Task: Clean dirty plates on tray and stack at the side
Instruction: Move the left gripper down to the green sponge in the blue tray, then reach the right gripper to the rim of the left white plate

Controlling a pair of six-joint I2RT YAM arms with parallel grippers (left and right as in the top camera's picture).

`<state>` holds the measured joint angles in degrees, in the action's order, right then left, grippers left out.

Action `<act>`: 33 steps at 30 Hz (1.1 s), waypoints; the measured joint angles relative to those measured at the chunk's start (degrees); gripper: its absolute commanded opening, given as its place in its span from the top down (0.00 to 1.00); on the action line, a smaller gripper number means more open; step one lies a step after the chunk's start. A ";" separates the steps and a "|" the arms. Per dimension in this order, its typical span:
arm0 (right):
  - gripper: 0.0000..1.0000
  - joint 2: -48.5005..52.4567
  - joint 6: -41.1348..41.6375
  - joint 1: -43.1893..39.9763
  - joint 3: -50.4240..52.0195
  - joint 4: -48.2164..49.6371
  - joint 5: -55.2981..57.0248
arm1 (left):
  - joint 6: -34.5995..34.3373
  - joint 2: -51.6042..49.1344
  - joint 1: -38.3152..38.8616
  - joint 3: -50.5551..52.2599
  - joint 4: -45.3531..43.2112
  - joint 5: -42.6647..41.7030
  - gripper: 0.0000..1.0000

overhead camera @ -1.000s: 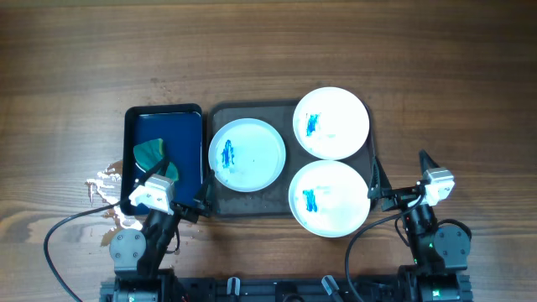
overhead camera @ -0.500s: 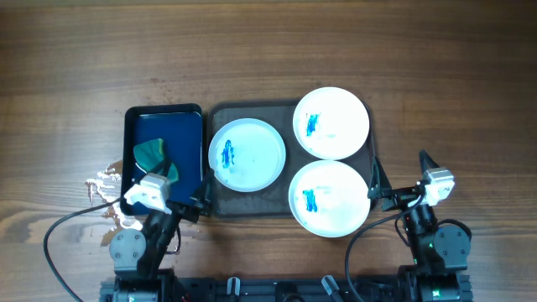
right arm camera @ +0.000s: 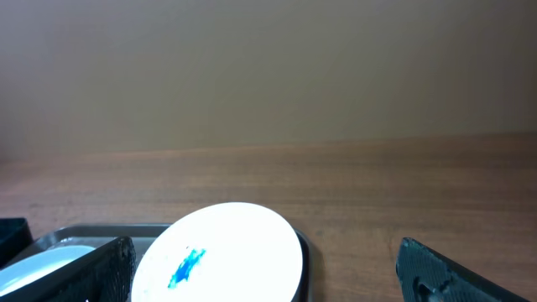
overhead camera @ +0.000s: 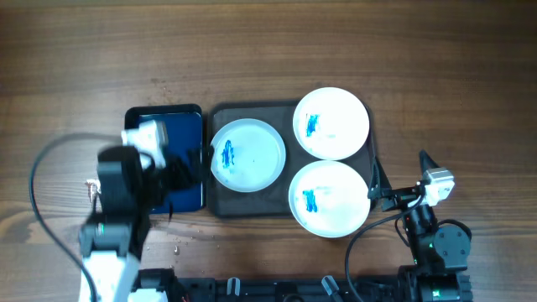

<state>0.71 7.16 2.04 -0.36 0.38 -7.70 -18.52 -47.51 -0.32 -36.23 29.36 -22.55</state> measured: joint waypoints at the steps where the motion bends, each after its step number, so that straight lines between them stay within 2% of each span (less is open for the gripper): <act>1: 0.00 0.00 0.00 0.00 0.00 -0.07 0.00 | 0.70 -5.27 0.00 -5.62 6.43 0.15 0.00; 5: 0.00 -0.02 0.00 0.00 0.00 -0.07 0.00 | 1.95 -20.92 0.17 -22.27 24.83 5.27 0.00; 8: 0.00 -0.02 0.00 0.00 0.00 -0.07 0.00 | 2.14 -26.40 0.17 -25.11 30.47 11.78 0.00; 11: 0.00 -0.02 0.00 0.00 0.00 -0.07 0.00 | 2.29 -28.09 0.17 -25.11 30.49 14.91 0.00; 21: 0.00 -0.02 0.11 0.00 0.00 -0.07 -0.02 | 2.32 -28.09 0.17 -25.14 29.51 14.27 0.00; 24: 0.00 -0.02 7.17 -0.07 0.00 1.31 -5.35 | 2.32 -28.09 0.17 -25.14 28.20 13.77 0.00; 26: 0.01 0.24 11.04 -0.07 -0.59 -2.10 -10.38 | 2.32 -28.09 0.17 -25.14 27.89 13.42 0.00; 29: 0.00 6.19 14.40 -0.07 -3.50 -9.18 -14.67 | 2.29 -28.09 0.17 -25.14 26.84 12.13 0.00; 33: 0.00 22.27 13.62 -0.09 -16.06 -19.32 -17.94 | 2.32 -28.11 0.17 -25.18 26.40 10.67 0.00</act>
<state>22.98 20.78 1.96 -16.43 -18.94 -25.65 -16.21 -75.61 -0.14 -61.41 55.77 -11.88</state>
